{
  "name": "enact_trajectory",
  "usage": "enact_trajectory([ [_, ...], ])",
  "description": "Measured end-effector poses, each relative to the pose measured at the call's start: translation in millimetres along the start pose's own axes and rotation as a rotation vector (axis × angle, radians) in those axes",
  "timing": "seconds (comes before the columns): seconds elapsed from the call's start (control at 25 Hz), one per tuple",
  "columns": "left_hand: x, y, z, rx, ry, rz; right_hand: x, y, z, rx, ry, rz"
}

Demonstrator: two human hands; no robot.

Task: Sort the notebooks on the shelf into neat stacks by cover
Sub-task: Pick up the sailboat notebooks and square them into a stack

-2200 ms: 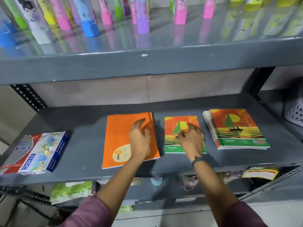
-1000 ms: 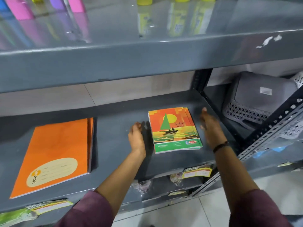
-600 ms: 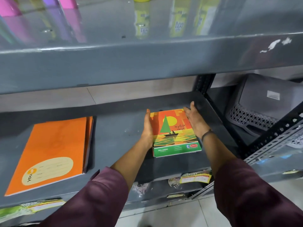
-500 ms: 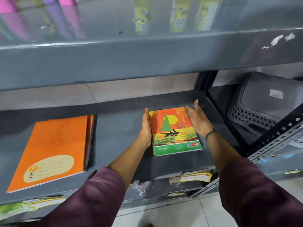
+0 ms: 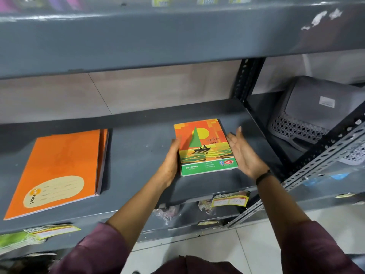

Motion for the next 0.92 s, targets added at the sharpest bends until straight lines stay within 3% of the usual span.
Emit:
enact_trajectory([
  [0.12, -17, 7, 13, 0.725, 0.072, 0.035, -25, 4, 1, -0.593, 0.137, 0.011],
  [0.2, -16, 10, 17, 1.081, 0.002, 0.04, -26, -1, 3, -0.892, 0.156, -0.04],
  [0.36, 0, 4, 9, 1.159, -0.168, 0.148, -15, 11, -1, -1.159, 0.026, -0.229],
  [0.52, 5, -2, 5, 1.208, -0.238, 0.127, -2, 18, -5, -1.333, 0.049, -0.369],
  [0.68, 2, -8, 6, 1.206, -0.294, 0.094, -1, 25, -7, -1.534, -0.061, -0.357],
  [0.92, 1, -9, 8, 1.186, -0.331, 0.072, -6, 27, -8, -1.504, -0.136, -0.356],
])
Point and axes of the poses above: each hand's wrist, its own x-axis towards the middle knuckle, its own z-axis out of the back of the hand, y = z × x, the point moved 7 cm from there along x, towards the middle knuckle, and after that the axes turned 15 degrees about -x, right-handed, at the moved point
